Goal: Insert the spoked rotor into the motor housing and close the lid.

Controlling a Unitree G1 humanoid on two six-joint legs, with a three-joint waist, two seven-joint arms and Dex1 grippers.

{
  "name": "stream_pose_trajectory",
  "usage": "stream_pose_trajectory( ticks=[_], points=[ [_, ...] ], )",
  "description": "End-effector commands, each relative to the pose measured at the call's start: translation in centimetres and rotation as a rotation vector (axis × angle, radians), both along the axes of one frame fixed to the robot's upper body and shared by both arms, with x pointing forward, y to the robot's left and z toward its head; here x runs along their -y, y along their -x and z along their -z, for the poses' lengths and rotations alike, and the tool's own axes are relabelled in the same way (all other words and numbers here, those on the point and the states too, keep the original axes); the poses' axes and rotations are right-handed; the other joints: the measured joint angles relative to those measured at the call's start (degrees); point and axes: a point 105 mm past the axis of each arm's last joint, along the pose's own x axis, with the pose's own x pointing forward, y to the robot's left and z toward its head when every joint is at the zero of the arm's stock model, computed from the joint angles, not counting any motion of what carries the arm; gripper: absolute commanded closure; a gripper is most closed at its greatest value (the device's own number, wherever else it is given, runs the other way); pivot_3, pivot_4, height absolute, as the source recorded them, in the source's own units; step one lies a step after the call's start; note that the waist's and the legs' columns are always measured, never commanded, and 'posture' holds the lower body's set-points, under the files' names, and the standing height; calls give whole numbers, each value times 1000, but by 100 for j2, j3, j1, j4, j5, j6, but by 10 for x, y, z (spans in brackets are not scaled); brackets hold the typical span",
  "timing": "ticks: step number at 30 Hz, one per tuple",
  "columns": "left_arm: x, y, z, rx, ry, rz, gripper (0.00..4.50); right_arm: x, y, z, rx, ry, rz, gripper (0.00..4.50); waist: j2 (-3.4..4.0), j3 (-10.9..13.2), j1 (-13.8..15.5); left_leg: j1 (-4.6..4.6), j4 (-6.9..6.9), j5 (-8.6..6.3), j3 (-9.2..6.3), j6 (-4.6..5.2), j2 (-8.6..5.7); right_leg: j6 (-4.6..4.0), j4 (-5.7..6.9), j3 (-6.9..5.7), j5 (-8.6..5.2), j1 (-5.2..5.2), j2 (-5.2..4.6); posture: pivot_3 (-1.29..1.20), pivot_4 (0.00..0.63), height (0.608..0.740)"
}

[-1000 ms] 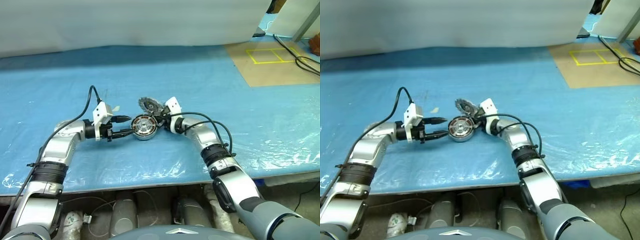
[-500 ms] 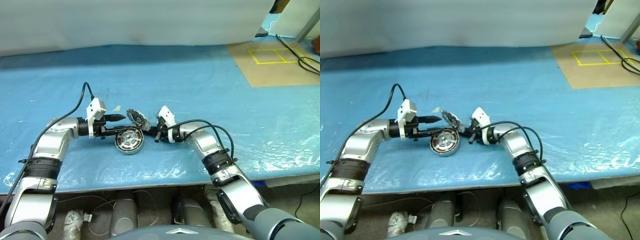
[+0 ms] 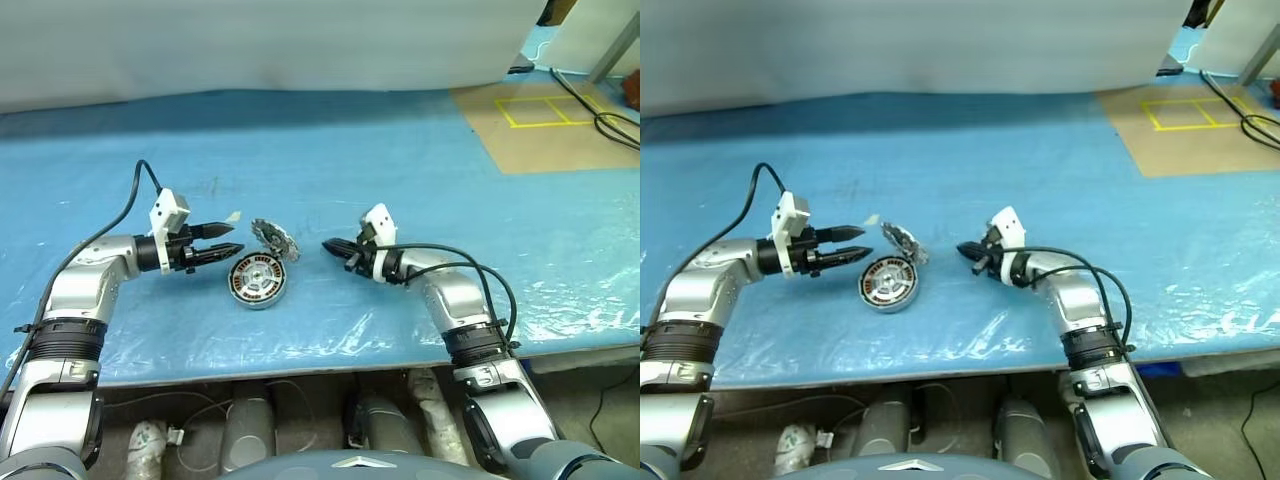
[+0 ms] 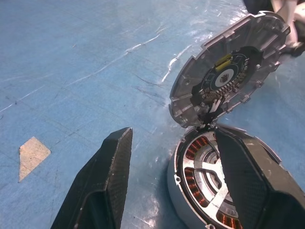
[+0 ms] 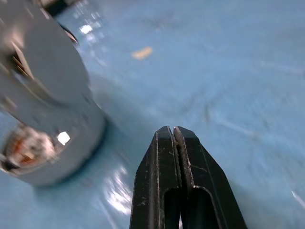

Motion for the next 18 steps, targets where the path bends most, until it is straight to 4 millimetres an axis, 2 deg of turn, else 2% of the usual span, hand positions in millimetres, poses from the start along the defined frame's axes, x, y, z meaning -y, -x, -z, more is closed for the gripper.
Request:
stream_pose_trajectory(
  ticks=[1, 6, 11, 18],
  points=[
    [-5, 2, -3, 20, -20, -7, 1626, -14, 7, -45, 83, -89, -74, 4500, 0, 0, -3, 0, 0, 0, 0, 0, 0, 0, 0, 0, 0, 0, 0, 0, 150, 740],
    [-7, 1, -3, 27, -28, -22, 1626, -30, 8, -52, 106, -60, -137, 4500, 0, 0, 37, -2, -3, 0, 0, -1, -4, 1, -7, -1, 0, 3, -3, 0, 150, 740],
    [-22, -1, -15, 44, 8, -83, 1626, -43, 15, -45, 117, -10, -215, 4500, 0, 0, 28, -2, -8, 0, 0, -2, -4, 2, -7, -1, 1, 1, -2, 0, 150, 740],
    [-24, 6, -11, 36, -11, -94, 1626, -55, 31, -40, 69, -30, -331, 4500, 0, 0, 12, -2, -16, 0, 0, -3, -6, 24, -12, -2, 14, 1, -3, 0, 150, 740]
  ],
)
